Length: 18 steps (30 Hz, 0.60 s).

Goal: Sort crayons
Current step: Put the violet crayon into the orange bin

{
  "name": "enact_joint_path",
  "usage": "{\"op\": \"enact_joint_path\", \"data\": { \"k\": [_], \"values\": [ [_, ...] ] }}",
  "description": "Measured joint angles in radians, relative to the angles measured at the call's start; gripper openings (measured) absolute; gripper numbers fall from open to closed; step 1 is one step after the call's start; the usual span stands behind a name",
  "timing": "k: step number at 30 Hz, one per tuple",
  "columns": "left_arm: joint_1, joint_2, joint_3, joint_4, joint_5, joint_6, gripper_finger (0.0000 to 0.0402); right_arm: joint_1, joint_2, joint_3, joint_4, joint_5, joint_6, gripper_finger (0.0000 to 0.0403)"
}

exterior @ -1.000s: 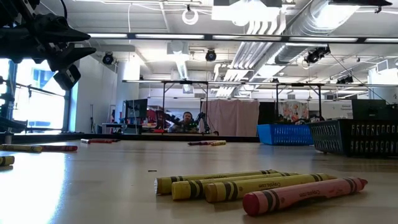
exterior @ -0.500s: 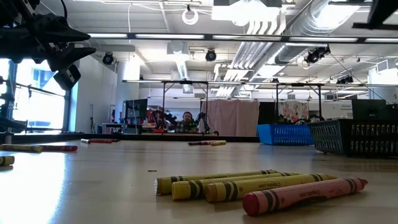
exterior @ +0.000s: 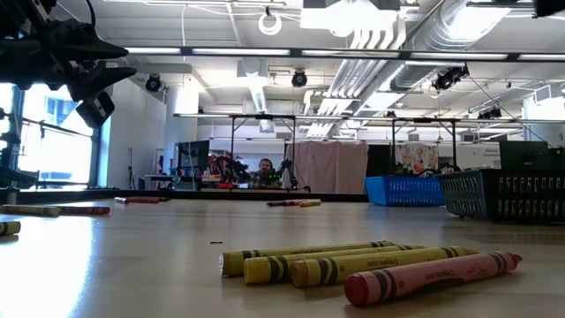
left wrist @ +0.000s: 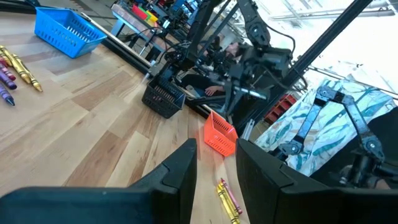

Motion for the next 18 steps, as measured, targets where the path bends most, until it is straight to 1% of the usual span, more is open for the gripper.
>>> {"op": "enact_joint_path", "data": {
  "k": [3, 5, 9, 14, 18],
  "values": [
    [0.000, 0.000, 0.000, 0.000, 0.000, 0.000, 0.0099, 0.020, 0.033, -0.010, 0.016, -0.071, -0.001, 0.0007],
    [0.000, 0.000, 0.000, 0.000, 0.000, 0.000, 0.0099, 0.034, 0.055, -0.010, 0.025, -0.091, -0.009, 0.0007],
    [0.000, 0.000, 0.000, 0.000, 0.000, 0.000, 0.0099, 0.052, 0.084, -0.010, 0.024, -0.095, -0.029, 0.0007],
    [0.000, 0.000, 0.000, 0.000, 0.000, 0.000, 0.0099, 0.054, 0.088, -0.010, 0.040, -0.096, -0.024, 0.0009],
    [0.000, 0.000, 0.000, 0.000, 0.000, 0.000, 0.0099, 0.054, 0.088, -0.010, 0.047, -0.096, -0.024, 0.0031]
  ]
}}
